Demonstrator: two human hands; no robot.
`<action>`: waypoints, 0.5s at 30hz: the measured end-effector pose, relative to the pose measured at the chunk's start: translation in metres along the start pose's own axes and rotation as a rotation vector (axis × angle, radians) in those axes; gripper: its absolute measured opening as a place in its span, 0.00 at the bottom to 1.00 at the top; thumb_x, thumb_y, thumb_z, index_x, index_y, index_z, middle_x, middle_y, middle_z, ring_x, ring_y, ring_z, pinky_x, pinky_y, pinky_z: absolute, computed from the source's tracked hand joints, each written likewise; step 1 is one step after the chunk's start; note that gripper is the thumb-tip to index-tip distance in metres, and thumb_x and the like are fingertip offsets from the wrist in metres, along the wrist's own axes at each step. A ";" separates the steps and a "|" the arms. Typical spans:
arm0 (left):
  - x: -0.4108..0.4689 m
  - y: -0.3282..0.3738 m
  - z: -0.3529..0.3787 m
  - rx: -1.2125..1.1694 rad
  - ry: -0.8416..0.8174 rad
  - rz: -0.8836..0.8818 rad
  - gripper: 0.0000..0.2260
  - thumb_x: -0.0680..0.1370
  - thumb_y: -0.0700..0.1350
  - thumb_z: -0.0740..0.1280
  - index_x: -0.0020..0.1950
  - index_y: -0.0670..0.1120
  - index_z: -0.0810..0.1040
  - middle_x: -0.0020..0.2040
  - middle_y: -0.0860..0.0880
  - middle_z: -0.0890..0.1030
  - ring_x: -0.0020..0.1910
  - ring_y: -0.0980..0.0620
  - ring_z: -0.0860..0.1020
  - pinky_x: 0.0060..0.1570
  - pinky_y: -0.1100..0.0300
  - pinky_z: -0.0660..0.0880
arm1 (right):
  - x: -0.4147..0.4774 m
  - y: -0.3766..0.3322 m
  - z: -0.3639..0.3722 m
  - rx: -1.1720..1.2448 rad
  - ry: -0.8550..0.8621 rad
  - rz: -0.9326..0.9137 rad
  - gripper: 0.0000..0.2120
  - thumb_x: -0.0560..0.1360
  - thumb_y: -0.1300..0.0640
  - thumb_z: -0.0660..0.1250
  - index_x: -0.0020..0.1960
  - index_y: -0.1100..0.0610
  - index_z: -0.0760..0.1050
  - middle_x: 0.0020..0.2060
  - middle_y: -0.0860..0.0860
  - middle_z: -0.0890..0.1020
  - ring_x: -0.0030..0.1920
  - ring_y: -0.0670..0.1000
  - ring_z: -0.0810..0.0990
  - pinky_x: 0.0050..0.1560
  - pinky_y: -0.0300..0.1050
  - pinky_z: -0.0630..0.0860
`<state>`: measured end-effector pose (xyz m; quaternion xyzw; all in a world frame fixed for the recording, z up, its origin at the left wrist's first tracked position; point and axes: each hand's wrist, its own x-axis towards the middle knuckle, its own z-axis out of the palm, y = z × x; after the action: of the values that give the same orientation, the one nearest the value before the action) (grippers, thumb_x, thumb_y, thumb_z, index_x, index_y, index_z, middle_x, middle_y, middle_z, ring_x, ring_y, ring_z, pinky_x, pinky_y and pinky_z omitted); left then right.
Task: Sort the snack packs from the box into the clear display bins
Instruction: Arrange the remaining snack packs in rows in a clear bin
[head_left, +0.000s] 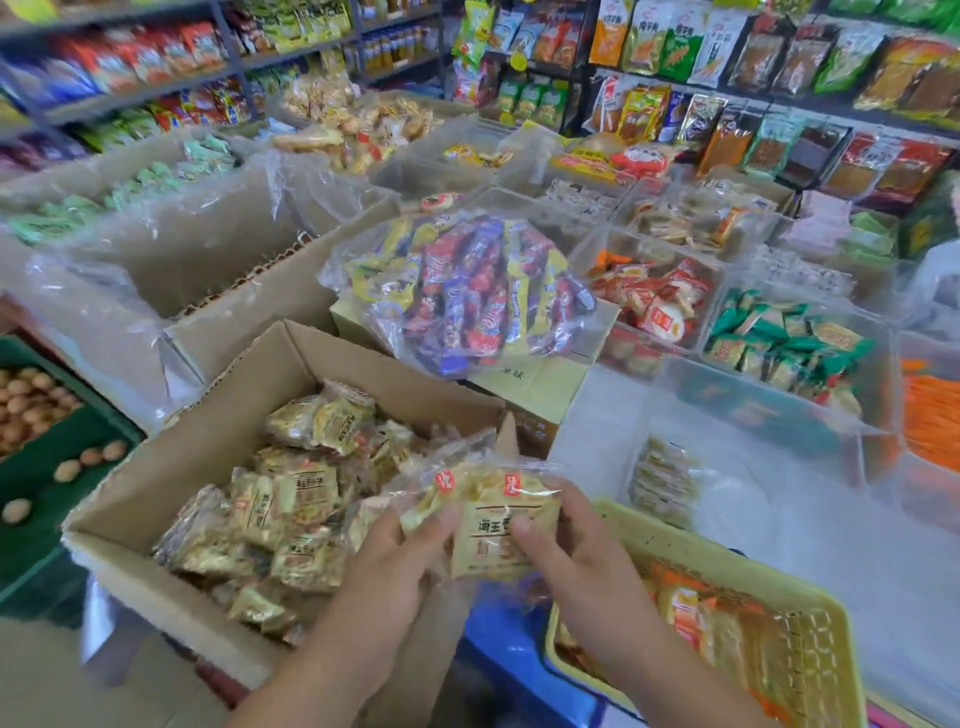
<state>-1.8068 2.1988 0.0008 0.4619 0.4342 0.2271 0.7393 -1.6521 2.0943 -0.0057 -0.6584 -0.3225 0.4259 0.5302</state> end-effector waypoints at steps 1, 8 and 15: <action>-0.001 0.000 0.013 0.017 0.023 -0.011 0.26 0.63 0.59 0.76 0.60 0.57 0.78 0.50 0.53 0.88 0.50 0.54 0.86 0.50 0.56 0.81 | -0.002 0.002 -0.014 0.001 -0.012 -0.002 0.17 0.75 0.38 0.68 0.63 0.38 0.74 0.54 0.45 0.85 0.52 0.48 0.85 0.45 0.52 0.84; -0.003 -0.014 0.087 0.182 -0.023 0.086 0.08 0.74 0.56 0.70 0.51 0.57 0.84 0.45 0.58 0.88 0.42 0.62 0.85 0.34 0.72 0.77 | -0.012 0.017 -0.096 -0.074 0.044 0.054 0.25 0.69 0.28 0.68 0.64 0.31 0.73 0.56 0.42 0.83 0.54 0.42 0.83 0.52 0.50 0.82; 0.009 -0.014 0.135 0.569 -0.023 0.329 0.18 0.76 0.68 0.67 0.60 0.60 0.82 0.62 0.68 0.80 0.53 0.56 0.83 0.57 0.56 0.80 | -0.007 0.038 -0.141 -0.237 0.231 0.044 0.21 0.71 0.30 0.66 0.61 0.35 0.71 0.39 0.46 0.81 0.39 0.42 0.82 0.41 0.42 0.81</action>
<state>-1.6883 2.1339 0.0112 0.7165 0.3913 0.2078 0.5388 -1.5284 2.0197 -0.0305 -0.7679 -0.2930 0.3177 0.4728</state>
